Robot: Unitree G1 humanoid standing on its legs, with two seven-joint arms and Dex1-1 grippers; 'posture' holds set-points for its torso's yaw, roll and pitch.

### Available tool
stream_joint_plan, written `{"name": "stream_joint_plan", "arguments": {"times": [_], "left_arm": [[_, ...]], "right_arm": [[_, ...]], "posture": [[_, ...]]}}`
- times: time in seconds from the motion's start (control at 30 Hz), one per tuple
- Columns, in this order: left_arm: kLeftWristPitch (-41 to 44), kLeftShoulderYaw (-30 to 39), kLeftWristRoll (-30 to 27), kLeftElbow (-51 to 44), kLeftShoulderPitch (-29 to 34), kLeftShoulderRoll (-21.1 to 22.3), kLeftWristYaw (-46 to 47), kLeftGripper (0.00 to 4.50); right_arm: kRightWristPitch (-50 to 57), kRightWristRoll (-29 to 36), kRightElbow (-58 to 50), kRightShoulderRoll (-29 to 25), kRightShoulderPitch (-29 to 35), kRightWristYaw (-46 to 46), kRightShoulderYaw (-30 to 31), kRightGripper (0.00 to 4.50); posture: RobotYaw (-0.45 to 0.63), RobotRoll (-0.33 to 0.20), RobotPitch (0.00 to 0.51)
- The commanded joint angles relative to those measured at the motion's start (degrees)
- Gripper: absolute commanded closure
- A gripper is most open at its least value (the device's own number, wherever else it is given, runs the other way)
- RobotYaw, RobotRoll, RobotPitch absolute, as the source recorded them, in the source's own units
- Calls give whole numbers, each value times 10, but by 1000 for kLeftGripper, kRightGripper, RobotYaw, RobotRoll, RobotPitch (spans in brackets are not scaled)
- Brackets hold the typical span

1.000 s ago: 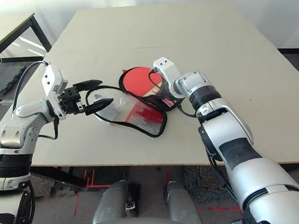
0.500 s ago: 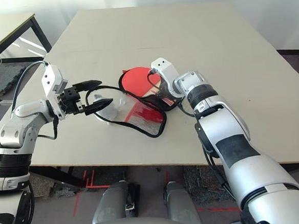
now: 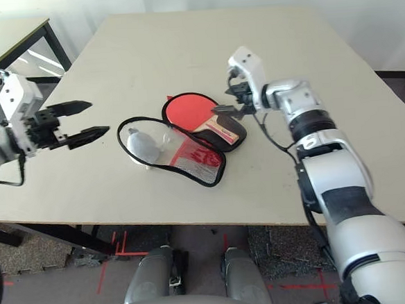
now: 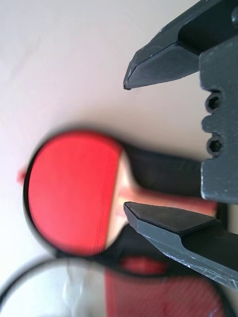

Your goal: Store the ping-pong paddle in its case and zip it.

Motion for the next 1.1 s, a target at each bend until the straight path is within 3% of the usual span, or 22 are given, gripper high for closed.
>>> {"name": "stream_joint_plan", "arguments": {"times": [0.03, 0.37, 0.63, 0.8, 0.97, 1.1], "left_arm": [[27, -35, -3, -30, 23, 2, -23, 0], [44, -125, 8, -70, 14, -51, -25, 0], [8, -155, 22, -11, -76, -129, -20, 0], [-60, -172, 65, 83, -145, -202, 12, 0], [-192, -177, 131, 283, -253, -326, 104, 0], [-271, -172, 160, 404, -315, -387, 142, 0]], "right_arm": [[-16, 4, 4, -9, 14, 2, -13, 9], [-11, 22, -66, -39, 84, 21, -39, 9], [16, 38, -108, -52, 122, 18, -52, 9], [46, 50, -123, -52, 134, 21, -59, 9], [109, 79, -138, -43, 146, 16, -75, 9], [137, 93, -159, -38, 157, 4, -83, 9]], "posture": [[221, 0, 33], [178, 0, 38], [150, 0, 39], [139, 0, 42], [99, 0, 35], [71, 0, 33]]}}
